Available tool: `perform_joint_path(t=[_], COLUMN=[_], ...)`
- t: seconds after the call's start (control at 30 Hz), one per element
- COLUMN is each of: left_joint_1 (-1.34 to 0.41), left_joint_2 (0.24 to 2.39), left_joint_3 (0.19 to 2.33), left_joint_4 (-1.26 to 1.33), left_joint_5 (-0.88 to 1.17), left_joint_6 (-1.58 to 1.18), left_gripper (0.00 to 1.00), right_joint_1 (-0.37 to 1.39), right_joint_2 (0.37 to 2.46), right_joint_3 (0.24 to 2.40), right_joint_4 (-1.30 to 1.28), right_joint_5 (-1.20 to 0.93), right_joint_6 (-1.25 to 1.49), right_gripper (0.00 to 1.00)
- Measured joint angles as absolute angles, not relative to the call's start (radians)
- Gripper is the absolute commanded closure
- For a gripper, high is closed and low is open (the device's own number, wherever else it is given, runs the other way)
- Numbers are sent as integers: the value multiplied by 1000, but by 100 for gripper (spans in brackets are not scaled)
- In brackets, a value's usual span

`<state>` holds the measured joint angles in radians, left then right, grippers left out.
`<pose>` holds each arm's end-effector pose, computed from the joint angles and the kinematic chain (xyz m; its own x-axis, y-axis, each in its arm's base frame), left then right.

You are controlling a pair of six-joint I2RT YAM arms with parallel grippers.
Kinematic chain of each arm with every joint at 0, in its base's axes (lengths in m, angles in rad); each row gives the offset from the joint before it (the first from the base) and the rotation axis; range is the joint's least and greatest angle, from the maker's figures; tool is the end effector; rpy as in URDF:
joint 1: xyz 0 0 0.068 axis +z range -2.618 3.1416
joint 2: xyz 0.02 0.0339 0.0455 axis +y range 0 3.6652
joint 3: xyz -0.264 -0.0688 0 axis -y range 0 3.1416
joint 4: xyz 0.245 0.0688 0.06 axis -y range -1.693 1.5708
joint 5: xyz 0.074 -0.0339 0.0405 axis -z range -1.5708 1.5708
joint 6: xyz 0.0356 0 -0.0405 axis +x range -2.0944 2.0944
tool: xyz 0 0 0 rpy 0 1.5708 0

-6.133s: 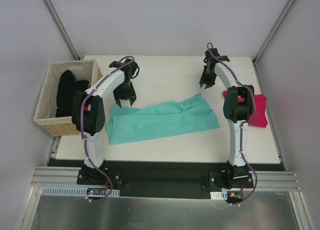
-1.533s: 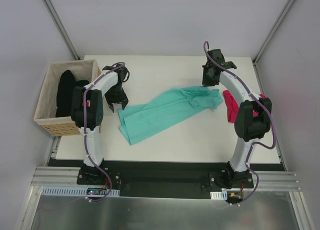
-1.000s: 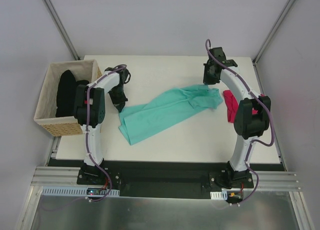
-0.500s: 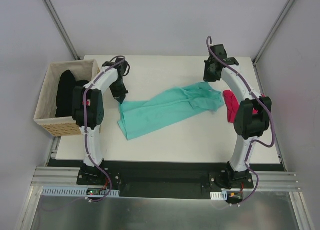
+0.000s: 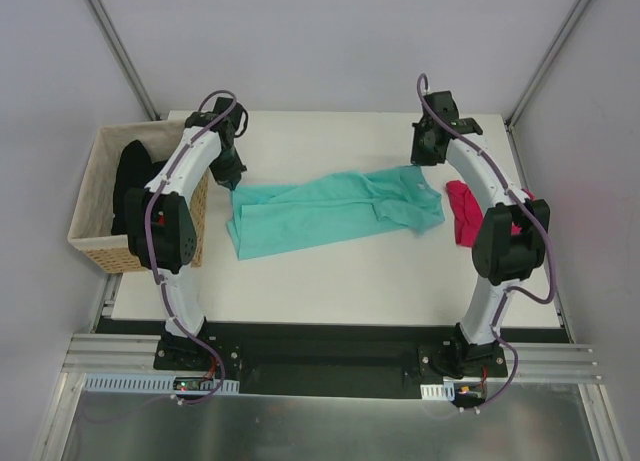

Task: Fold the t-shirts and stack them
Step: Grap the side of the flattened tshirt furthest away from the robot with both arms, then fold the other side of the tshirt into a rectangle

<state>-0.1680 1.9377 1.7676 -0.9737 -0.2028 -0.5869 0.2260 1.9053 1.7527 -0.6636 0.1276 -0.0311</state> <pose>0.4068 -0.0617 0.2785 -0.7924 -0.4158 -0.4464 -0.4291 0.9000 -0.0767 0.4228 0.0926 0.3053 -0.7054 -0.1938 -0.6818 -0.1593 0.9806 -0.1140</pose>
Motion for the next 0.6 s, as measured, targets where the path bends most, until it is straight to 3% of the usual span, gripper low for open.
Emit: perform_joint_path(t=[0.37,0.6], left_joint_1=[-149,-149], left_joint_2=[1851,1845], left_joint_3=[1655,1646], left_joint_4=[-990,-991], left_joint_5=[-271,-275], left_joint_6=[-596,-610], left_gripper=[100,100], right_joint_1=[226,226], right_joint_2=[1774,1764], right_joint_3=[1543,1526], right_joint_4=[-662,-662], right_joint_5=[162,197], right_joint_6=[-26,-17], right_gripper=[99,99])
